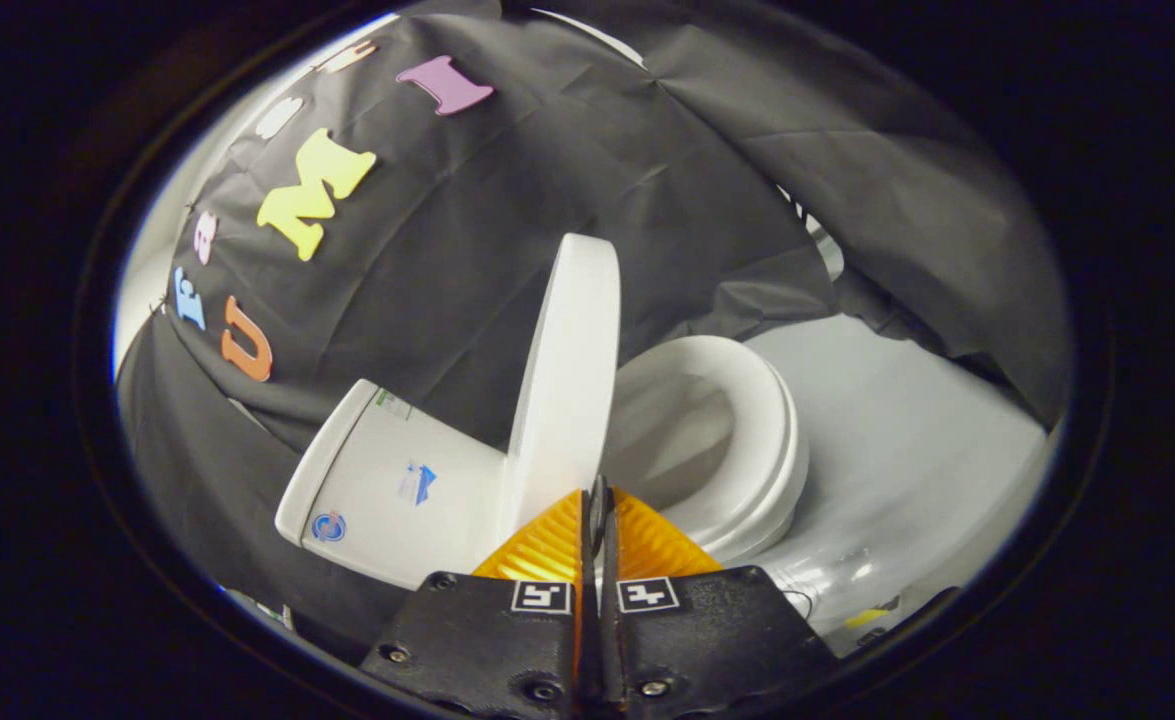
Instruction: Open the toilet lid.
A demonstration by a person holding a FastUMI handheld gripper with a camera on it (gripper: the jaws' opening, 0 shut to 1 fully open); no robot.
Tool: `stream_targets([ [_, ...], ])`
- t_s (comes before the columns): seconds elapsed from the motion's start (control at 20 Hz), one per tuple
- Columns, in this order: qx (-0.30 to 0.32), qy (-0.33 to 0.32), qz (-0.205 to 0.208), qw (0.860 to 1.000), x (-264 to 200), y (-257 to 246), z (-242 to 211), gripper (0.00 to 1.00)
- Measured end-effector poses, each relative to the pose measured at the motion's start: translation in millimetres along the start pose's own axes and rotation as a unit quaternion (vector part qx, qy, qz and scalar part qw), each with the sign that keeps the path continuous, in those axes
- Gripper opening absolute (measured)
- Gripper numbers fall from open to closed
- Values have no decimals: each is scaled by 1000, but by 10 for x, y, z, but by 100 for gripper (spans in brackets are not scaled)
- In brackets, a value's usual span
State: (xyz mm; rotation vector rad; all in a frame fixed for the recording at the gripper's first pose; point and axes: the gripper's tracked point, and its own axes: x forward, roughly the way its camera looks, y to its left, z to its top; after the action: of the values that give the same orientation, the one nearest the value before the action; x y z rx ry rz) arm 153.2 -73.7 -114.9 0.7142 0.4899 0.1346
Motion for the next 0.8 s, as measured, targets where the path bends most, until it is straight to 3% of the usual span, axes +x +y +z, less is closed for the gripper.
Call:
stream_targets([
  [0.8, -48, -16, -16, 999, -76, 463, -6, 4],
])
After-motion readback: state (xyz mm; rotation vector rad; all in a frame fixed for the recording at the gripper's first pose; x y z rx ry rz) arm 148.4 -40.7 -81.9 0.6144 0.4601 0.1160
